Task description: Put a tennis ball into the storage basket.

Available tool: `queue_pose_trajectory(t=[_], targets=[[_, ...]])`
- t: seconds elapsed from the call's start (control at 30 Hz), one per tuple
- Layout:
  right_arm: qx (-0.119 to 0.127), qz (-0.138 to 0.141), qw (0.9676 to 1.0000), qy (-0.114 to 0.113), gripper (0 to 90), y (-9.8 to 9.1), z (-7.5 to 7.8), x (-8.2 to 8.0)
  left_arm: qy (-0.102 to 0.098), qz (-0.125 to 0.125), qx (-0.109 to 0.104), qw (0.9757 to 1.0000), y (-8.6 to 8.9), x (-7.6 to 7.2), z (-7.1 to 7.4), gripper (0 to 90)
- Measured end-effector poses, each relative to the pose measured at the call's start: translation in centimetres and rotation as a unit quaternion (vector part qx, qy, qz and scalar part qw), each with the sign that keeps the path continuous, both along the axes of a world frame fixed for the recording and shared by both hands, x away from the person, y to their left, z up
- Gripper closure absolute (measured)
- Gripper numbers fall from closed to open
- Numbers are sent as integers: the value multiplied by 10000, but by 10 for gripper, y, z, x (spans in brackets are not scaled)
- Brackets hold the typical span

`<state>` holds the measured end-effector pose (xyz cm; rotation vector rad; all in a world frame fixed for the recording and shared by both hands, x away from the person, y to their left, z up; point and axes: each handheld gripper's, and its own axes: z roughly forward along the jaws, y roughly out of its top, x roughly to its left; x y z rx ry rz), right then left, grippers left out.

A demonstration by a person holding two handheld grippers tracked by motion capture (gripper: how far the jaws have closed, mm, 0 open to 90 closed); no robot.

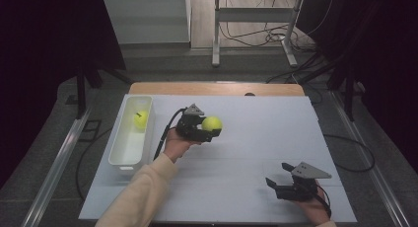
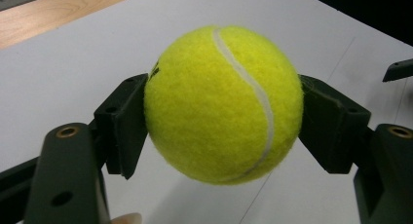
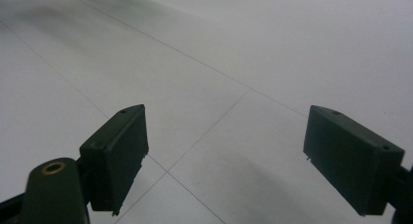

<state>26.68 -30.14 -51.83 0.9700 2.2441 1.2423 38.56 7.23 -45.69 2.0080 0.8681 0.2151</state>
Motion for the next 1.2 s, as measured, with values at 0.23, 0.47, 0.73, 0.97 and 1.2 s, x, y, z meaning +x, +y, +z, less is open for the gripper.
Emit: queue_pose_trajectory(t=[0.23, 0.47, 0.73, 0.97, 1.2], targets=[[-5, -5, 10000, -1, 168, 0, 0, 0, -21, -21, -59, 10000, 3, -5, 2, 267], [-10, -4, 10000, -8, 168, 0, 0, 0, -75, -34, -72, 9999, 6, -10, 5, 267], [-16, -4, 10000, -4, 168, 0, 0, 0, -149, 33, -174, 9997, 14, -16, 9, 268], [-15, -13, 10000, -3, 168, 0, 0, 0, -199, 77, -165, 9996, 20, -20, 12, 267], [-10, -23, 10000, -6, 168, 0, 0, -1, -245, 134, -248, 9993, 28, -23, 15, 267]])
